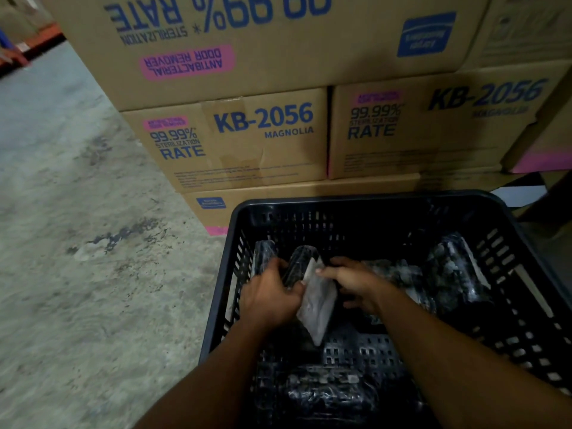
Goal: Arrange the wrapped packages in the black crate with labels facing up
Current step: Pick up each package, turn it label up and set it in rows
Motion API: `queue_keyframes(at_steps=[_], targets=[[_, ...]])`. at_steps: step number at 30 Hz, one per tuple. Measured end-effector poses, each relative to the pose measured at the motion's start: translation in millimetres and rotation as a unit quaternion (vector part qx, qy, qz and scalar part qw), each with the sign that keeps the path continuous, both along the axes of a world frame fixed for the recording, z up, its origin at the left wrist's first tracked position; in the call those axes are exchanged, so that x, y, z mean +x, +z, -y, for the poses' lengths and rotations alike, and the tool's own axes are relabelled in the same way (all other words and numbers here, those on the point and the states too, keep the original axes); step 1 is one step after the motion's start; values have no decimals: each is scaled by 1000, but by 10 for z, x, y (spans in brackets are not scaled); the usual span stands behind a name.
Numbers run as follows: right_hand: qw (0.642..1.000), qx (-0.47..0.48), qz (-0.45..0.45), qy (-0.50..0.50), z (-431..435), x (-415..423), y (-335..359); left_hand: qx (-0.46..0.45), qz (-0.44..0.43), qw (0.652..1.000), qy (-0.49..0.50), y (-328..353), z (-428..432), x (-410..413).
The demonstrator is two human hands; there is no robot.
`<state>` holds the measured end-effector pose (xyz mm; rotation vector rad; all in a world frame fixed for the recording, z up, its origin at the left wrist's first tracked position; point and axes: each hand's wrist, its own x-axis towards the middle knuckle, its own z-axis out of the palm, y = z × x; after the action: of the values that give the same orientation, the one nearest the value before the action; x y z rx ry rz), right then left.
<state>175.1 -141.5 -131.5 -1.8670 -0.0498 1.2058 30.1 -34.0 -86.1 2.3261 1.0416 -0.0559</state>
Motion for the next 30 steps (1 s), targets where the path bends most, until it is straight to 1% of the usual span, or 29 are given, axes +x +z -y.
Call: queue_keyframes(at_steps=[2,5,6,8,10,12,14,16,17,20,22,24,26,28,30], targets=[[999,2,-35,-11,79,-21,-60,-61,37,997,26,29,-37,-24],[992,39,-111,-48,169,-49,-136,-97,66,992,45,61,-80,-47],[991,46,-115,-53,193,-63,-144,-111,74,990,54,69,-95,-53],[992,61,-96,-59,236,-73,-163,-156,97,980,73,85,-125,-59],[982,123,-115,-83,269,-50,-176,-171,101,978,66,103,-151,-60],[970,168,-138,-110,301,-13,-143,-147,83,985,43,108,-163,-63],[966,183,-127,-133,329,49,-115,-91,67,994,7,101,-165,-75],[972,166,-93,-138,352,108,-66,-31,32,998,-45,90,-168,-101],[978,146,-67,-130,365,135,-36,-16,5,998,-66,90,-169,-112],[988,107,2,-112,423,202,10,-14,-49,994,-95,100,-137,-127],[990,98,23,-94,470,247,47,-24,-61,993,-97,109,-107,-117],[992,104,27,-73,492,269,132,-65,-40,995,-70,105,-122,-97],[992,112,36,-52,479,275,226,-143,13,989,-29,113,-159,-68],[990,131,29,-38,446,263,311,-221,67,973,-7,131,-190,-31],[989,148,24,-20,421,246,381,-274,95,957,-7,140,-222,-10]])
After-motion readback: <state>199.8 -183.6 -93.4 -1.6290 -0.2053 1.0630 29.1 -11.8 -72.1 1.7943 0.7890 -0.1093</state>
